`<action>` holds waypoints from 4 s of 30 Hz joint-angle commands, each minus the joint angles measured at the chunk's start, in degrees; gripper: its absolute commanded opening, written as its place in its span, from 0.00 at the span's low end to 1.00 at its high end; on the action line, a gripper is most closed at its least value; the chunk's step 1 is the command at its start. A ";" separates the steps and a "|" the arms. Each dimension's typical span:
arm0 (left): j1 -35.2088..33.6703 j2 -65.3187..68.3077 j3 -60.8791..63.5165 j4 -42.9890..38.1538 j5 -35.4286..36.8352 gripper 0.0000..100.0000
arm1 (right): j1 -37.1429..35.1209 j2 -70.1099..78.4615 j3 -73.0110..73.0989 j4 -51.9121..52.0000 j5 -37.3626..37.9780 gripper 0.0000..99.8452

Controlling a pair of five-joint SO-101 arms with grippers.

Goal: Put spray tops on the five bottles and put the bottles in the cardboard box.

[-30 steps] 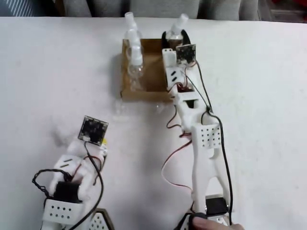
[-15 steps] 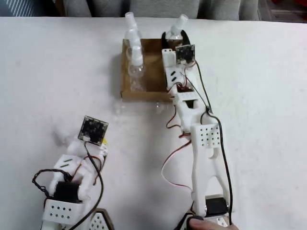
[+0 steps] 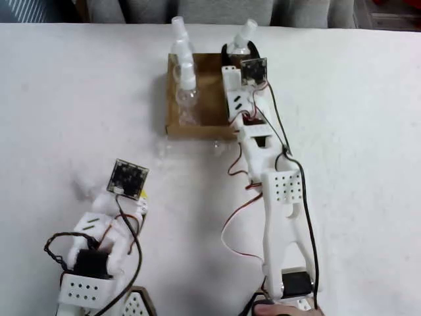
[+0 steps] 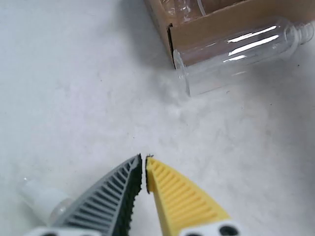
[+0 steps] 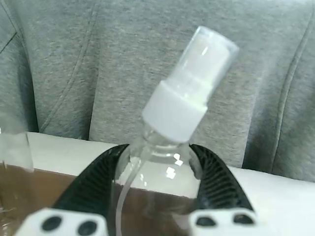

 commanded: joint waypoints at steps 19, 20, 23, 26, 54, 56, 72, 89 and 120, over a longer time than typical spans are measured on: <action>-0.57 -0.40 -0.18 -1.49 -0.79 0.02 | -0.40 -1.27 -0.79 3.38 0.00 0.20; -0.57 -0.40 -0.18 -1.49 -0.79 0.02 | -0.40 -1.27 -0.79 3.38 0.00 0.20; -0.57 -0.40 -0.18 -1.49 -0.79 0.02 | -0.40 -1.27 -0.79 3.38 0.00 0.22; -0.57 -0.40 -0.18 -1.41 -0.79 0.02 | -0.57 -1.27 -0.79 3.38 0.09 0.28; -0.57 -0.40 -0.18 -1.41 -0.79 0.02 | -1.01 -5.76 -0.79 13.85 0.35 0.40; -0.57 -0.40 -0.18 -1.41 -0.79 0.02 | -0.92 -6.55 -0.70 14.37 0.00 0.40; -0.57 -0.40 -0.18 -1.41 -0.79 0.02 | -0.75 -11.74 -0.97 22.29 -2.90 0.41; -0.57 -0.40 -0.18 -1.41 -0.79 0.02 | -1.27 -15.16 -1.23 25.71 -2.55 0.47; -0.57 -0.40 -0.18 -1.49 -0.79 0.02 | -1.10 -27.21 -2.81 37.14 -2.37 0.47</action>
